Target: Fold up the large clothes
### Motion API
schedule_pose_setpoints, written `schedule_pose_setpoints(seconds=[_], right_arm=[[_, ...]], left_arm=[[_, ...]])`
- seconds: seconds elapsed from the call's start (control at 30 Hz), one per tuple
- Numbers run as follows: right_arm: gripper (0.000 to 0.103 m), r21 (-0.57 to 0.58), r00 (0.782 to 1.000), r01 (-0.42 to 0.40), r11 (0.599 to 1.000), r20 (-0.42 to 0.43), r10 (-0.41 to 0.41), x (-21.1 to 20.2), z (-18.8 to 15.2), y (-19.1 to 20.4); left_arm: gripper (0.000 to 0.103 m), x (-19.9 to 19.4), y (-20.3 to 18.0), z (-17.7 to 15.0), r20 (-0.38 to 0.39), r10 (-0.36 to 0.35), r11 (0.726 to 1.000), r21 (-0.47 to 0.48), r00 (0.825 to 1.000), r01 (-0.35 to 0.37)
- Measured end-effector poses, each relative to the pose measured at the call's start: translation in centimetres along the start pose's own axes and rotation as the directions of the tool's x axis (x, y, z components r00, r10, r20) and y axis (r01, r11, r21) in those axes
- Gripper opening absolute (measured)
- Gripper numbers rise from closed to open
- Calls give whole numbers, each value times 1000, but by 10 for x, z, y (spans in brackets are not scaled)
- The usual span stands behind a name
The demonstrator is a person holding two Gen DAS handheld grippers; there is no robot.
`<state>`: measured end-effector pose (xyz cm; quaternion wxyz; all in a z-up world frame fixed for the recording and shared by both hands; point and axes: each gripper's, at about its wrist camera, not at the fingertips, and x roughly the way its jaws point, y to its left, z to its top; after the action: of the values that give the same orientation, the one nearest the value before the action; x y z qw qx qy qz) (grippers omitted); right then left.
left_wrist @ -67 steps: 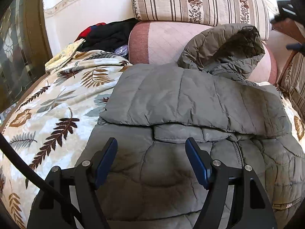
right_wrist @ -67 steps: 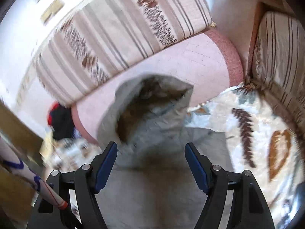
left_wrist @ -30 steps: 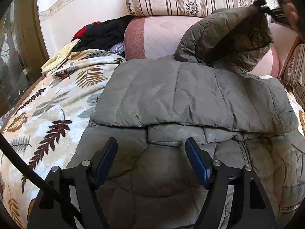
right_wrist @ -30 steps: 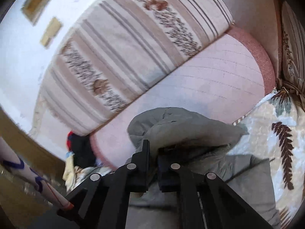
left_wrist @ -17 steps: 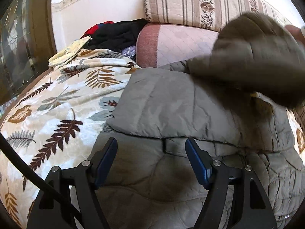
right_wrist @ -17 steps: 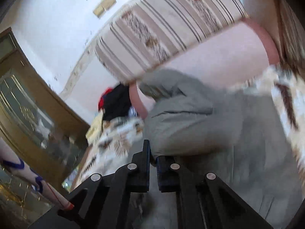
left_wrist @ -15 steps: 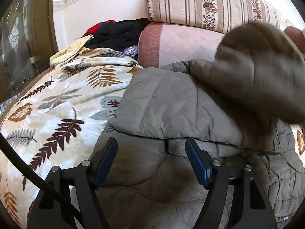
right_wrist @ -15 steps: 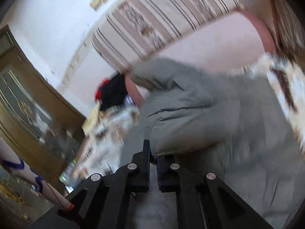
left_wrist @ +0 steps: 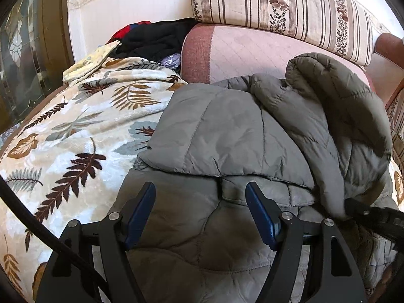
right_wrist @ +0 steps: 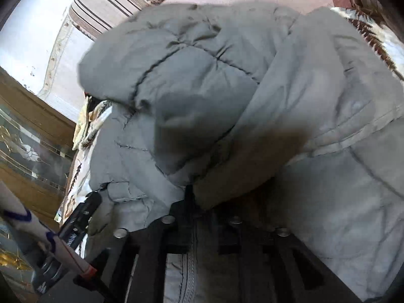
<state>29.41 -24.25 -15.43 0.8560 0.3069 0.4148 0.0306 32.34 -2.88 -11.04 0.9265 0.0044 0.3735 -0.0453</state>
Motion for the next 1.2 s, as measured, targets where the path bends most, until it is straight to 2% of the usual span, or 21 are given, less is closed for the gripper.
schedule_pose_setpoints(seconds=[0.03, 0.07, 0.2, 0.3, 0.4, 0.53, 0.67, 0.8, 0.93, 1.1, 1.17, 1.2], right_arm=[[27, -19, 1000, 4, 1000, 2, -4, -7, -1, 1], [28, -41, 1000, 13, 999, 5, -13, -15, -2, 3], [28, -103, 1000, 10, 995, 14, -9, -47, -7, 11], [28, -196, 995, 42, 980, 93, -24, -79, -4, 26], [28, -275, 976, 87, 958, 215, -26, -105, 31, 52], [28, -314, 955, 134, 940, 293, -39, -94, 83, 83], [28, -300, 963, 177, 938, 252, -101, -43, 111, 89], [28, -347, 977, 188, 919, 159, -140, 5, 87, 91], [28, -362, 975, 222, 905, 92, -202, 42, 63, 76], [28, -398, 975, 221, 890, 76, -208, 36, 62, 75], [28, -402, 986, 163, 901, 105, -132, 8, 66, 78], [28, -407, 986, 159, 900, 119, -120, 1, 67, 78]], left_arm=[[73, -1, 0, 0, 3, -1, 1000, 1, 1000, 1], [73, -1, 0, 1, 5, -1, 1000, 0, 1000, 1], [73, -3, -1, 0, 14, -5, 1000, 2, 1000, 5], [73, -5, -1, 0, 17, -8, 1000, 1, 1000, 8], [73, -6, -2, -1, 23, -3, 1000, 5, 1000, 3], [73, -4, -1, 0, 22, 8, 1000, 1, 1000, -8], [73, -4, 1, 1, 22, 8, 1000, -5, 1000, -8], [73, -3, 1, 3, 25, -1, 1000, -3, 1000, 1], [73, 0, 3, 2, 11, -8, 1000, -9, 1000, 8], [73, -2, 3, 1, 16, -4, 1000, -11, 1000, 4], [73, -1, 3, 2, 16, -3, 1000, -11, 1000, 4], [73, -2, 3, 2, 17, -6, 1000, -11, 1000, 6]])
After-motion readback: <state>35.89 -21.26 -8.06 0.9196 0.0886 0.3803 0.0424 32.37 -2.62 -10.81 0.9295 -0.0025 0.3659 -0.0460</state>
